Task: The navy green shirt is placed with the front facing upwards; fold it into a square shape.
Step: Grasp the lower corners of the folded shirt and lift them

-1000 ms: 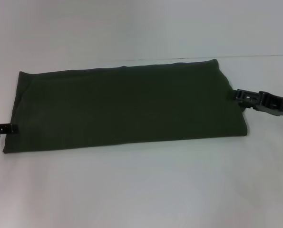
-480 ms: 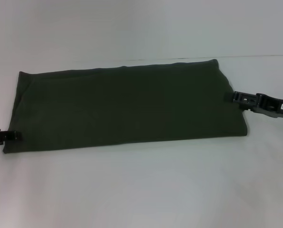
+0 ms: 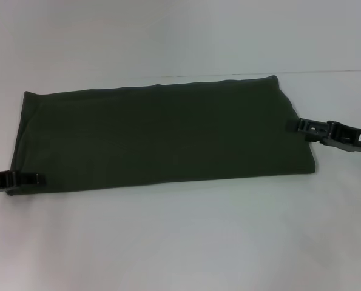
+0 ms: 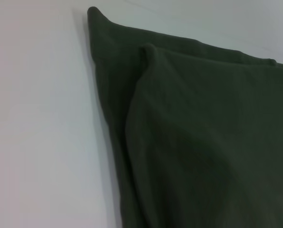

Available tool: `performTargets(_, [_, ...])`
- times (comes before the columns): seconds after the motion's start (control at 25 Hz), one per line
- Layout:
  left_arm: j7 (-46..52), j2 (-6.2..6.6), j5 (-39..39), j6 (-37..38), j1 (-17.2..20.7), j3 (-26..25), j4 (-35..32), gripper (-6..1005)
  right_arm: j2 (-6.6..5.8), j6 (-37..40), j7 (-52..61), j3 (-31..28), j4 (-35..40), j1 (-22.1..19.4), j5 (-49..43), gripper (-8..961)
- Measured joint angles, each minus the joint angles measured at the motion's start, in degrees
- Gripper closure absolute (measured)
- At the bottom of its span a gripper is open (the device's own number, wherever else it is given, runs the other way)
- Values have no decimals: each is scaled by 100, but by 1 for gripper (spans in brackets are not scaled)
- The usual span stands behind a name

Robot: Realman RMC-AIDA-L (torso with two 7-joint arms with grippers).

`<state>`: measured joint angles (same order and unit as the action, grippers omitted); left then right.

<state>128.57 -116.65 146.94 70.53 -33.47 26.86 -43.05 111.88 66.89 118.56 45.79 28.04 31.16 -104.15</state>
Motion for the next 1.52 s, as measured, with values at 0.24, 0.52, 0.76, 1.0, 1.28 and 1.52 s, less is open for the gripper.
performTargets(0.24, [21, 9, 2, 1, -2, 3, -5, 410, 0, 3, -8, 0, 0, -12, 0, 39])
performTargets(0.52, [-16, 9, 2, -33, 0, 4, -26, 542, 0, -7, -13, 0, 0, -5, 0, 39])
performTargets(0.76, [-19, 11, 2, -39, -2, 7, -31, 736, -64, 75, 104, -1, 2, 4, -35, 40])
performTargets(1.0, [-22, 19, 2, -8, -6, 11, -38, 925, -150, 320, 1635, -1, 974, 151, -1331, 40])
performTargets(1.28, [-28, 20, 2, 16, -11, 4, -43, 973, -281, 1142, 3213, -311, 1904, 750, -3205, 40])
performTargets(1.52, [-38, 20, 1, 22, -10, 8, -46, 972, -115, 973, 3517, -343, 1566, 1274, -4472, 41])
